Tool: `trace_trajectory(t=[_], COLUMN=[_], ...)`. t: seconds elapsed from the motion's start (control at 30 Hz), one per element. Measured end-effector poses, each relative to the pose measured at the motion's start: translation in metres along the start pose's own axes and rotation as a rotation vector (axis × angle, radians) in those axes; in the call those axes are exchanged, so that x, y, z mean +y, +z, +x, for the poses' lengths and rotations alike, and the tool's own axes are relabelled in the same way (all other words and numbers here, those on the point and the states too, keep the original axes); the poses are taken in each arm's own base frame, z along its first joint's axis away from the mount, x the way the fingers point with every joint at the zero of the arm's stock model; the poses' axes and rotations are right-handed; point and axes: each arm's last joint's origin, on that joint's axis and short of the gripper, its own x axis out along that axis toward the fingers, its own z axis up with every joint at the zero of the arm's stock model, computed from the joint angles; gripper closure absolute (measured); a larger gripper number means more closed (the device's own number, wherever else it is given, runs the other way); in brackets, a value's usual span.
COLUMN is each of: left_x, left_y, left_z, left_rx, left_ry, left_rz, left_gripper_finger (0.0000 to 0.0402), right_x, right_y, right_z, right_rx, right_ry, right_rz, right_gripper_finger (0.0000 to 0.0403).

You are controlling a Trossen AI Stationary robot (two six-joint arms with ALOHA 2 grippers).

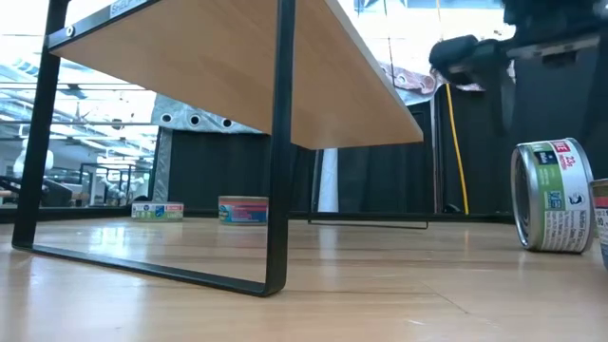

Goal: Stack canned seafood by type on shelf
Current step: Put the green tuna can on the shelf

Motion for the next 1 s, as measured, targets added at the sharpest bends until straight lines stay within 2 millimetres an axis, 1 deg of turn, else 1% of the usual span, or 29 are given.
trace_trajectory(t=[0.2, 0.37, 0.53, 0.6, 0.7, 0.8, 0.9, 1.0], left_x=[0.002, 0.003, 0.005, 0.006, 0.007, 0.008, 0.010, 0.012], left_y=[0.002, 0.004, 0.005, 0.006, 0.008, 0.010, 0.012, 0.014], left_z=[0.004, 0.008, 0.012, 0.014, 0.016, 0.020, 0.024, 0.028], left_rx=[0.001, 0.003, 0.006, 0.007, 0.010, 0.013, 0.012, 0.012], left_ry=[0.019, 0.036, 0.052, 0.061, 0.072, 0.088, 0.108, 0.128], left_rz=[0.047, 0.086, 0.114, 0.122, 0.157, 0.187, 0.211, 0.237], left_gripper_finger=[0.0133, 0.0133, 0.0133, 0.0133, 0.0133, 0.0133, 0.0133, 0.0133], right_x=[-0.006, -0.009, -0.009, -0.008, -0.006, -0.004, -0.004, -0.007], right_y=[0.002, 0.003, 0.003, 0.003, 0.005, 0.012, 0.021, 0.029], right_z=[0.021, 0.034, 0.033, 0.030, 0.021, 0.004, -0.025, -0.065], right_rx=[0.051, 0.087, 0.082, 0.075, 0.070, 0.037, -0.044, -0.193], right_ry=[0.044, 0.048, 0.059, 0.086, 0.095, 0.115, 0.146, 0.155], right_rz=[-0.027, -0.008, 0.045, 0.083, 0.148, 0.210, 0.286, 0.335], right_gripper_finger=[0.0174, 0.0216, 0.0281, 0.0284, 0.0284, 0.0284, 0.0283, 0.0278])
